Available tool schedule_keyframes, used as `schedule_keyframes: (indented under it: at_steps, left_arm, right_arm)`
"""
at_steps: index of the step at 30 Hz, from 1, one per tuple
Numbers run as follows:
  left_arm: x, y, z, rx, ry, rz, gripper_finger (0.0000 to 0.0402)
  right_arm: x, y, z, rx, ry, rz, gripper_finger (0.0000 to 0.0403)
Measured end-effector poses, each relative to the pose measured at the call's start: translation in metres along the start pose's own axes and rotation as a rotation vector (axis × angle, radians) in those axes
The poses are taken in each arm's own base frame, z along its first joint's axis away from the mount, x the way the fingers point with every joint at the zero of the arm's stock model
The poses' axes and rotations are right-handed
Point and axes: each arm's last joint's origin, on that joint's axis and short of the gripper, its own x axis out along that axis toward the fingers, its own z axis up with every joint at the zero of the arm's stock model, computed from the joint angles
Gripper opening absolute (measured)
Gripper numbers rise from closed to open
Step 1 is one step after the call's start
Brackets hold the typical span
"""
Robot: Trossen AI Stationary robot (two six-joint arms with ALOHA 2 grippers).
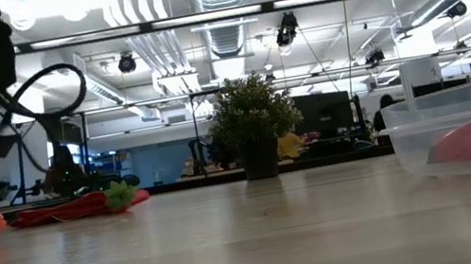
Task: Pick and placing Produce into tupperware
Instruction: Put the purple onion into the transparent bin
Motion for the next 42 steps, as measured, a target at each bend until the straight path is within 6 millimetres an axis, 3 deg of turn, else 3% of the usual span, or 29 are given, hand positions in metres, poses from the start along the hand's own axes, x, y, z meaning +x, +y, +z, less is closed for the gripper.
schedule_keyframes:
  at_steps: [10,17,23,32,38,42]
  left_arm:
    - [0.003,-0.003,0.004,-0.008,-0.043,-0.034,0.0150]
    - [-0.027,0.007,-0.002,-0.128,-0.324,-0.067,0.0150]
    - [-0.052,0.030,-0.023,-0.372,-0.502,-0.231,0.0150]
    - [-0.060,0.053,-0.048,-0.687,-0.649,-0.428,0.0163]
    - [-0.053,0.040,-0.031,-0.721,-0.684,-0.514,0.0196]
    - [-0.044,0.032,-0.017,-0.751,-0.644,-0.456,0.0201]
  right_arm:
    - [0.000,0.000,0.000,0.015,0.002,-0.001,0.0249]
    - [0.000,-0.001,-0.002,0.023,0.018,-0.009,0.0249]
    - [0.000,-0.002,-0.005,0.014,0.046,-0.019,0.0249]
    - [0.000,-0.001,-0.005,-0.040,0.051,-0.018,0.0249]
    - [0.000,-0.001,-0.005,-0.061,0.051,-0.017,0.0249]
    - [0.000,-0.001,-0.005,-0.067,0.051,-0.017,0.0249]
